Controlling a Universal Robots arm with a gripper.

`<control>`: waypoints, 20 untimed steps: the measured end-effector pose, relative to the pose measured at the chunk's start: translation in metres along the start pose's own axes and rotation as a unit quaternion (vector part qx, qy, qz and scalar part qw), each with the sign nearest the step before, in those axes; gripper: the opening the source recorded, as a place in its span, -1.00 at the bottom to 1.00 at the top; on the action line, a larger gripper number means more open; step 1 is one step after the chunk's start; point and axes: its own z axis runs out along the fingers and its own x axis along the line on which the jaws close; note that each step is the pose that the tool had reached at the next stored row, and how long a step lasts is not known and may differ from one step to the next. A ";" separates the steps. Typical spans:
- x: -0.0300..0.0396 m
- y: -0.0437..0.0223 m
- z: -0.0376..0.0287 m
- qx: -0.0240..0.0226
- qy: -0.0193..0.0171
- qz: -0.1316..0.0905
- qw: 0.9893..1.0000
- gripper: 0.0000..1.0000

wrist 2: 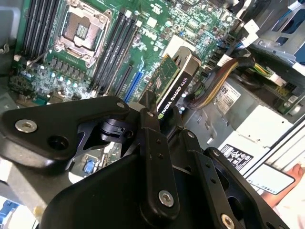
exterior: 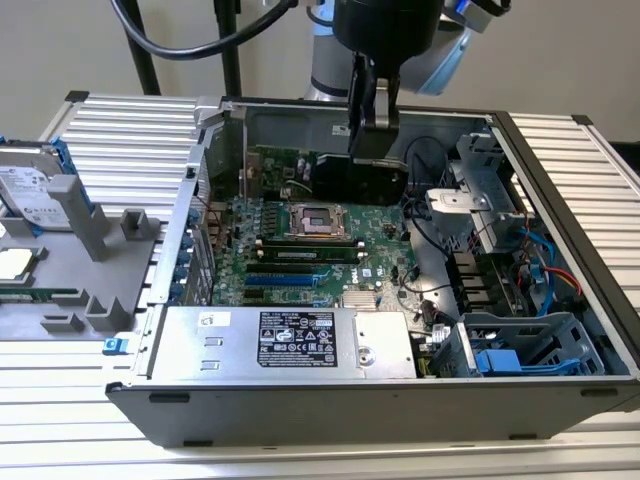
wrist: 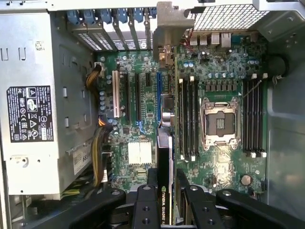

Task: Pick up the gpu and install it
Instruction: 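Insert the gpu into the slot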

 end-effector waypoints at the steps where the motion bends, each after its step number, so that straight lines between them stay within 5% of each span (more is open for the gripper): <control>1: 0.0000 0.0000 0.0005 0.000 0.000 0.000 1.000 -1.00; 20: 0.0000 0.0000 0.0077 0.000 0.001 0.011 1.000 -1.00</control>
